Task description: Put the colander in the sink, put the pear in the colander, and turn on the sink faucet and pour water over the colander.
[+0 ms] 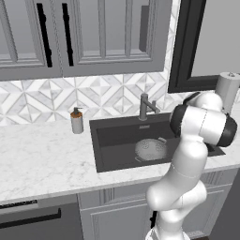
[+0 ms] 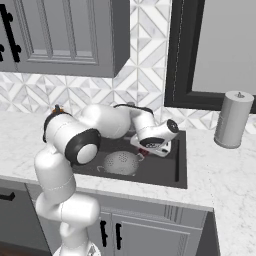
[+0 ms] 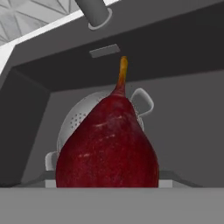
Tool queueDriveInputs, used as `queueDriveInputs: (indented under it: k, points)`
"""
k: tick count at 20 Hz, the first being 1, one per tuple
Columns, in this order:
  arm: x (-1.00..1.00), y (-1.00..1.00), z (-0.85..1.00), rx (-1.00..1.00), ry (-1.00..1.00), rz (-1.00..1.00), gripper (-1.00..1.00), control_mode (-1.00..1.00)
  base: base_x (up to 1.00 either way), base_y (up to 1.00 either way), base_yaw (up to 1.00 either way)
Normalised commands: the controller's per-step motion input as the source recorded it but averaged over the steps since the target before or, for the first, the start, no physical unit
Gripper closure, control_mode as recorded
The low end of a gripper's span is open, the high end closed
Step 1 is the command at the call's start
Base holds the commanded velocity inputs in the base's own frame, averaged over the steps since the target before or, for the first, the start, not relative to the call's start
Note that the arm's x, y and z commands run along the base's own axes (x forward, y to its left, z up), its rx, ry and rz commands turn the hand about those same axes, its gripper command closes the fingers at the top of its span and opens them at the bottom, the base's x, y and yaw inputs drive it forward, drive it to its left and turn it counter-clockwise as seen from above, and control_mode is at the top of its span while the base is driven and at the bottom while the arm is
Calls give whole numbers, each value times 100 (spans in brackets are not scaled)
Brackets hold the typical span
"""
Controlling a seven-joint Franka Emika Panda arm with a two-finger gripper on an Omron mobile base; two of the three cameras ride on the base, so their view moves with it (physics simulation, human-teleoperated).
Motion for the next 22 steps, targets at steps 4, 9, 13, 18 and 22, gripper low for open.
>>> queueDriveInputs:
  k: [4,9,13,18,22]
  points:
    - [3,25,-6,2,0,0,100,-100,0,0,0]
    - [0,26,-20,2,0,0,100,-100,0,0,0]
    - [0,24,-21,4,0,0,100,-100,0,0,0]
    - [0,21,-23,2,0,0,100,-100,0,0,0]
    - [-3,20,-27,0,3,0,100,-100,0,0,0]
